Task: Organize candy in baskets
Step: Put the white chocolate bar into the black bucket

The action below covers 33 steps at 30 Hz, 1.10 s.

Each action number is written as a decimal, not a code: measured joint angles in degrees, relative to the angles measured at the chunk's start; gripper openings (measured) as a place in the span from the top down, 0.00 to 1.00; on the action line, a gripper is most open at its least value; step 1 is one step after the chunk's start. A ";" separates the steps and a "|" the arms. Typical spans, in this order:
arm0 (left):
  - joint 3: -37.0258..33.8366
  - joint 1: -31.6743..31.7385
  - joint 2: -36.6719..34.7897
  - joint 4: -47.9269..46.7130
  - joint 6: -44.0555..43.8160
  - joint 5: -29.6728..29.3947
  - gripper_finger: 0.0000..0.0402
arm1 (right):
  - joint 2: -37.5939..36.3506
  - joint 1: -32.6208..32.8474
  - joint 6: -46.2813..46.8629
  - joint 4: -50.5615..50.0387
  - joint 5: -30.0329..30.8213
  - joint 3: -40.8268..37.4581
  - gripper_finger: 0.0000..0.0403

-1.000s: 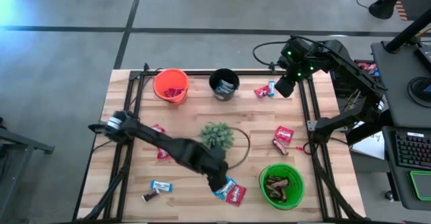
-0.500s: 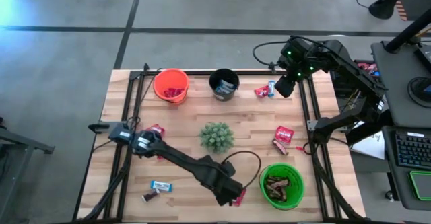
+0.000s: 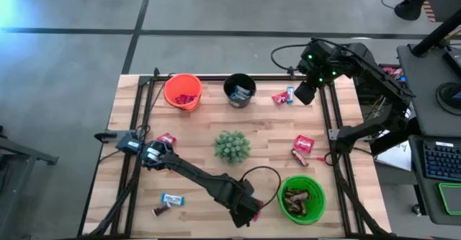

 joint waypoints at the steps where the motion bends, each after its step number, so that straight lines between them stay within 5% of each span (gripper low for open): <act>1: -0.07 -0.03 0.15 0.08 0.33 -0.36 0.53 | 0.00 0.00 -0.03 -0.01 0.01 -0.01 0.60; 33: -6.97 0.86 0.65 4.79 -3.33 -2.87 0.53 | -0.04 0.00 -0.35 -0.01 -0.03 -0.02 0.60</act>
